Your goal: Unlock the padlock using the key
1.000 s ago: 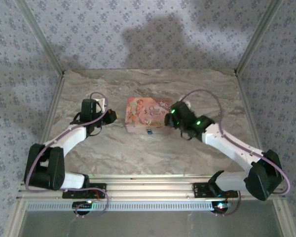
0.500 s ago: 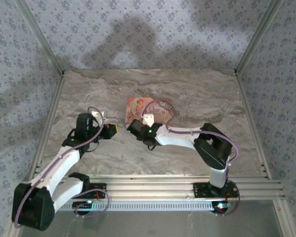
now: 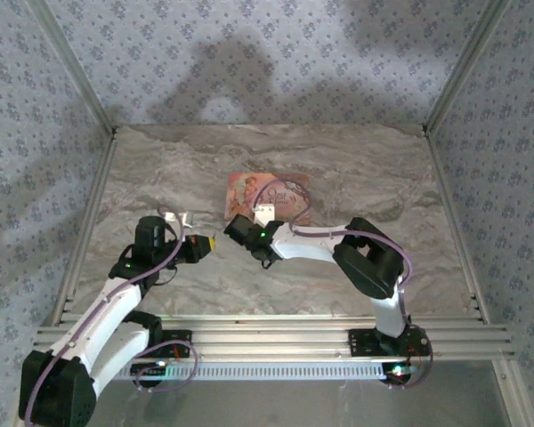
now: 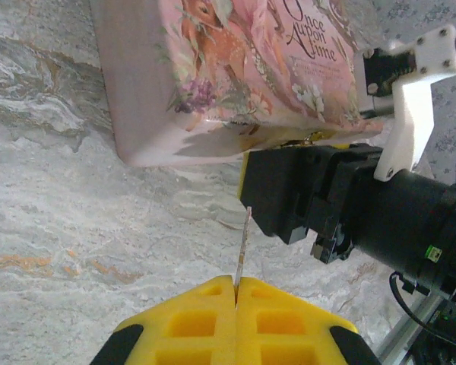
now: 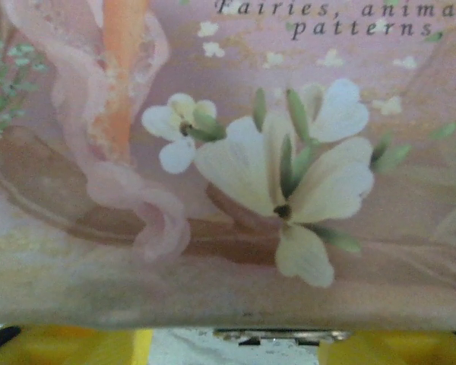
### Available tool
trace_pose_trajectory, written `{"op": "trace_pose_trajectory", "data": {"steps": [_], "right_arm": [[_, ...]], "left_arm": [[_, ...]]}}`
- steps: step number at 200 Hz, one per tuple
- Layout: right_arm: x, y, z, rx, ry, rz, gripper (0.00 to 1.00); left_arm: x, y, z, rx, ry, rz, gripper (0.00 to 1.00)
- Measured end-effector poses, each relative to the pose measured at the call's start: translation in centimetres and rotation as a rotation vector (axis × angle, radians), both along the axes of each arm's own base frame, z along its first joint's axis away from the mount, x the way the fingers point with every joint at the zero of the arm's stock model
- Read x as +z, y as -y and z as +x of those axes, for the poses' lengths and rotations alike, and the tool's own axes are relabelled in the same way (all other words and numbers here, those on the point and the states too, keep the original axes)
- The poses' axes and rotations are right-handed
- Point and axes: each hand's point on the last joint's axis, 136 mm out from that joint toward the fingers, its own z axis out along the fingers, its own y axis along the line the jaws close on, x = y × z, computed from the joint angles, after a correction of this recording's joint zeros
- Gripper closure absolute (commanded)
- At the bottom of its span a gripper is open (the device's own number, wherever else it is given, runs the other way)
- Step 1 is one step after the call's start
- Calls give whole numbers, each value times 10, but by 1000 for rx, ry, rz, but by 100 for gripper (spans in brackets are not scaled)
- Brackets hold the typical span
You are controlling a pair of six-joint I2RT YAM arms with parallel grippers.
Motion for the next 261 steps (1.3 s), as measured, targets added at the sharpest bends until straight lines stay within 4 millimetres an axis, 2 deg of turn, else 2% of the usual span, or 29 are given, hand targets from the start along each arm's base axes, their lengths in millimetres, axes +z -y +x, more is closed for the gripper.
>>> {"op": "trace_pose_trajectory", "data": {"steps": [31, 69, 125, 160, 190, 218, 251, 261], "right_arm": [[0, 2, 4, -13, 6, -4, 46], [-4, 3, 12, -31, 18, -7, 53], [-9, 7, 20, -23, 21, -31, 72], [-8, 7, 21, 0, 17, -40, 79], [-7, 4, 19, 38, -18, -26, 85], [0, -2, 11, 88, -69, 17, 91], [15, -8, -4, 149, -153, 118, 100], [20, -10, -8, 165, -189, 159, 100]], "left_arm": [[2, 0, -1, -3, 7, -4, 100], [4, 1, -3, -9, 11, -9, 100], [1, 1, -5, -13, 0, -8, 100], [1, 1, -6, -19, 4, -6, 100], [1, 4, -9, -40, 6, -8, 100], [-9, 11, -18, -84, -4, -14, 100], [-15, 27, -33, -175, 9, -12, 100], [-14, 34, -38, -217, 33, -11, 100]]}}
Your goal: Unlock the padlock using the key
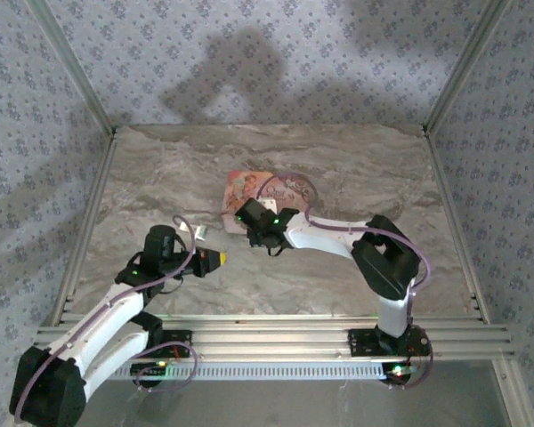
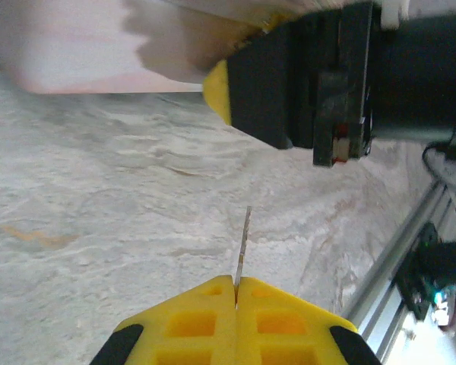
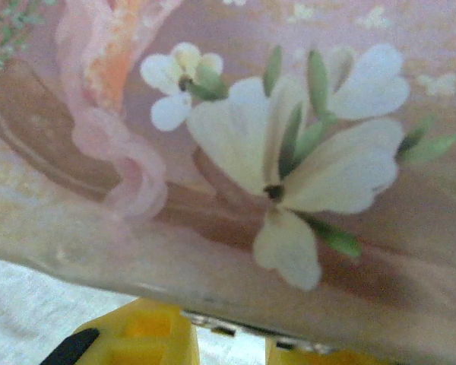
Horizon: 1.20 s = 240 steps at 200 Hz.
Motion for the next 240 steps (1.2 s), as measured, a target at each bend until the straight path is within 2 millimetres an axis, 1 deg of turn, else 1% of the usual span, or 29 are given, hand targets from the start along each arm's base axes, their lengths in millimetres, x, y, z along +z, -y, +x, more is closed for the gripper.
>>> {"op": "trace_pose_trajectory", "data": {"steps": [18, 31, 60, 99, 116, 138, 159, 182, 215, 240], "right_arm": [[8, -2, -3, 20, -60, 70, 100], [12, -2, -6, 32, -101, 104, 100], [20, -3, -19, 74, -184, 163, 100], [38, -6, -32, 120, -265, 269, 100], [44, -3, -37, 127, -296, 309, 100], [50, 3, -42, 120, -330, 356, 100], [56, 7, -43, 107, -347, 402, 100], [58, 9, -46, 98, -373, 435, 100], [57, 6, -52, 99, -411, 467, 100], [57, 6, -54, 94, -425, 481, 100]], "left_arm": [[2, 13, -6, -67, 46, -6, 100], [1, 18, -7, -93, 76, -9, 100], [0, 21, -6, -121, 130, -2, 100], [7, 25, -1, -137, 191, -22, 100], [6, 27, 0, -140, 190, -22, 100], [-2, 30, 3, -142, 162, -17, 100], [-7, 37, 5, -149, 129, -15, 100], [-7, 45, 7, -160, 128, -21, 100], [-5, 54, 11, -166, 135, -29, 100], [0, 61, 17, -172, 149, -33, 100]]}}
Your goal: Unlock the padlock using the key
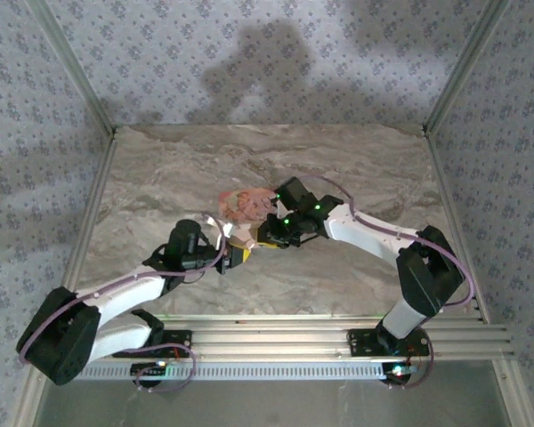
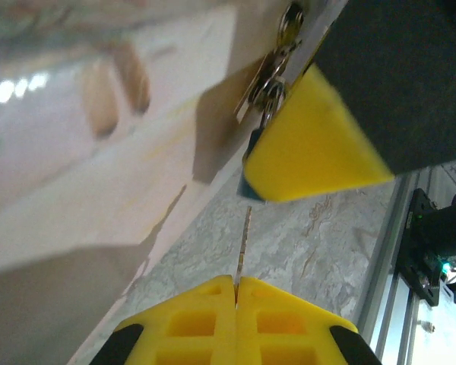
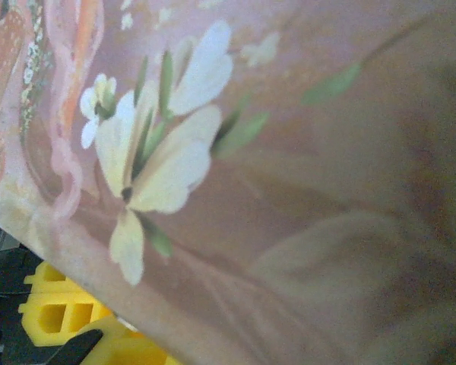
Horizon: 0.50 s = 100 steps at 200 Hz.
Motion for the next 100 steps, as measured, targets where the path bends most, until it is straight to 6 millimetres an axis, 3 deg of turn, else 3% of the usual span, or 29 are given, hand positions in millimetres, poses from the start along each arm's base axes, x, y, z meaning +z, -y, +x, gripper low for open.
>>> {"op": "trace_pose_trajectory", "data": {"steps": [100], "right_arm": [[7, -1, 5, -56, -16, 36, 100]], "left_arm": [[-9, 11, 3, 6, 0, 18, 100]]}}
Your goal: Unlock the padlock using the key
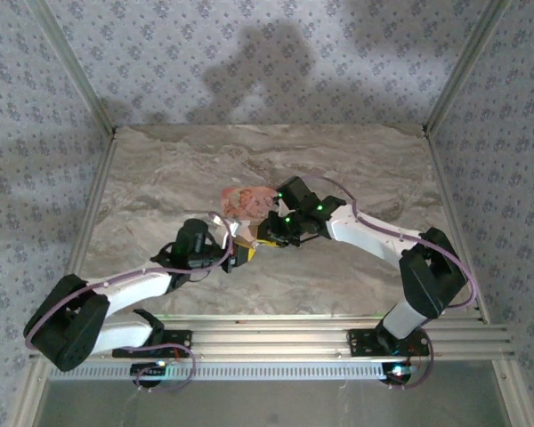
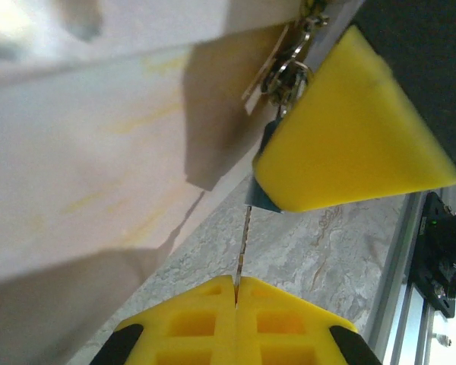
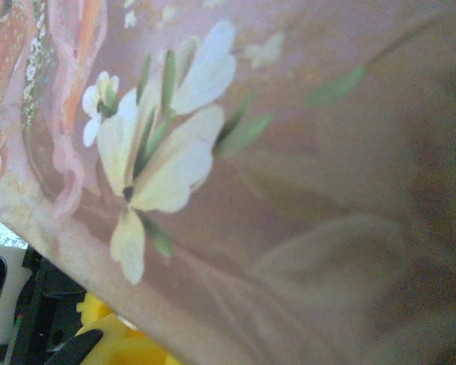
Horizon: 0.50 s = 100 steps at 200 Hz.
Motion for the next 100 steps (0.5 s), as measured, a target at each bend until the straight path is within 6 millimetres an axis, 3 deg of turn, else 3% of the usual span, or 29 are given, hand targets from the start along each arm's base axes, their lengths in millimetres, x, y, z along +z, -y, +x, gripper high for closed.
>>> {"op": "trace_pose_trajectory", "data": {"steps": [100], "right_arm": [[1, 0, 1, -15, -8, 4, 100]], "left_arm": [[0, -1, 4, 28, 7, 6, 100]]}}
